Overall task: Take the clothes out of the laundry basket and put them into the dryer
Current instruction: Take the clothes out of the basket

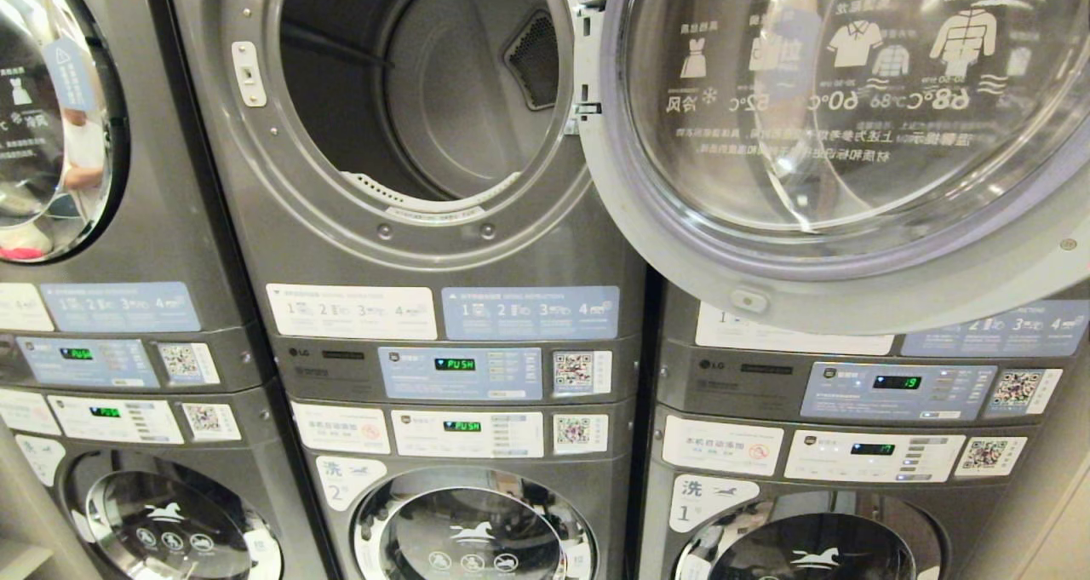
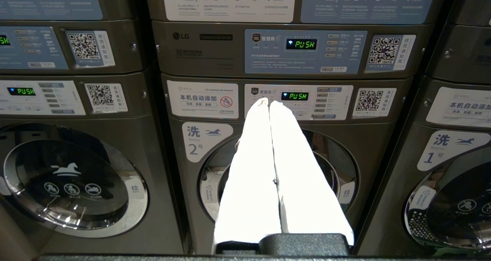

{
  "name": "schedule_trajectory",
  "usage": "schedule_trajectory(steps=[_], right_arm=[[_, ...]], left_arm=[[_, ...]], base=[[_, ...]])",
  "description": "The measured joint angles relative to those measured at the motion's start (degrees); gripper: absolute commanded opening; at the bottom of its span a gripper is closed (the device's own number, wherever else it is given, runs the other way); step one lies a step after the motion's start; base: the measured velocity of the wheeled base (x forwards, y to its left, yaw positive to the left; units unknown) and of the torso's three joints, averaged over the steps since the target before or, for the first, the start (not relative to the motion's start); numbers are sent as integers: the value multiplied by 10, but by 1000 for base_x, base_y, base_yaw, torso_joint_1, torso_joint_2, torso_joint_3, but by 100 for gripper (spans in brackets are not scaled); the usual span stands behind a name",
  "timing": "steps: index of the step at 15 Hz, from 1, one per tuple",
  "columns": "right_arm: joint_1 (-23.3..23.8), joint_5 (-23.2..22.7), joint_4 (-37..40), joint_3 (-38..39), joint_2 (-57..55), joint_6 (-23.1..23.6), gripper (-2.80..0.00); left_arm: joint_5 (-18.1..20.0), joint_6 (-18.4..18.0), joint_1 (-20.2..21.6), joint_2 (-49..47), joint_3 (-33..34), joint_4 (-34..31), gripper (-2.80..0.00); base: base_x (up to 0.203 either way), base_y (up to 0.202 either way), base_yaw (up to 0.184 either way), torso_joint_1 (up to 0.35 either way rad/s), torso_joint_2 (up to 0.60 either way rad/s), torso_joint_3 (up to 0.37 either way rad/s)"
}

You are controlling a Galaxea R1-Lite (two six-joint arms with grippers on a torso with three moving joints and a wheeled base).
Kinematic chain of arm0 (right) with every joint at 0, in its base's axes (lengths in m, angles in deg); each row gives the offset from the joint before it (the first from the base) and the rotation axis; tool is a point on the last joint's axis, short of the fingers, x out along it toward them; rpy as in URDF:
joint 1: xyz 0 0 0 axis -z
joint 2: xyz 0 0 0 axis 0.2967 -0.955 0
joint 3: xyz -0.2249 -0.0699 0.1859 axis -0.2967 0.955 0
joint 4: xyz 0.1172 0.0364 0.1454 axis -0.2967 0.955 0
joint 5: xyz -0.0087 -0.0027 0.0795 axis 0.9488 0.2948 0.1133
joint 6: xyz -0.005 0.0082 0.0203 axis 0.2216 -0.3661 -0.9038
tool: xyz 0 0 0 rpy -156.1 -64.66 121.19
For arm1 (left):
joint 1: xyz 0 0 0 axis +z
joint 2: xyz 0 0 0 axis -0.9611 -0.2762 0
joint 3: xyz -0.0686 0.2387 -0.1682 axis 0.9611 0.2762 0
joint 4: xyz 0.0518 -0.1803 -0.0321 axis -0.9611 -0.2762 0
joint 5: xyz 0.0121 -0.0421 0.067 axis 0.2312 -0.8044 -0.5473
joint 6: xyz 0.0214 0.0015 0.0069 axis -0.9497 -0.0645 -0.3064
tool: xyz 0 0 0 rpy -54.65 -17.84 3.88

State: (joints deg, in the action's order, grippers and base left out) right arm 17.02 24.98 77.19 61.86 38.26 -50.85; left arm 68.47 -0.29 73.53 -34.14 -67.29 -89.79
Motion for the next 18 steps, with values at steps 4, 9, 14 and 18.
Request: schedule_trajectory(steps=[4,9,14,18], right_arm=[[0,0,0,0,0,0,-280],[0,0,0,0,0,0,-280],[0,0,0,0,0,0,-280],[0,0,0,0,0,-1,-280]], left_arm=[[0,0,0,0,0,0,-280],[0,1,0,0,0,0,-280],[0,1,0,0,0,0,-280],[0,1,0,0,0,0,-280]], base=[[0,0,0,0,0,0],[0,0,0,0,0,0],[0,0,0,0,0,0],[0,0,0,0,0,0]])
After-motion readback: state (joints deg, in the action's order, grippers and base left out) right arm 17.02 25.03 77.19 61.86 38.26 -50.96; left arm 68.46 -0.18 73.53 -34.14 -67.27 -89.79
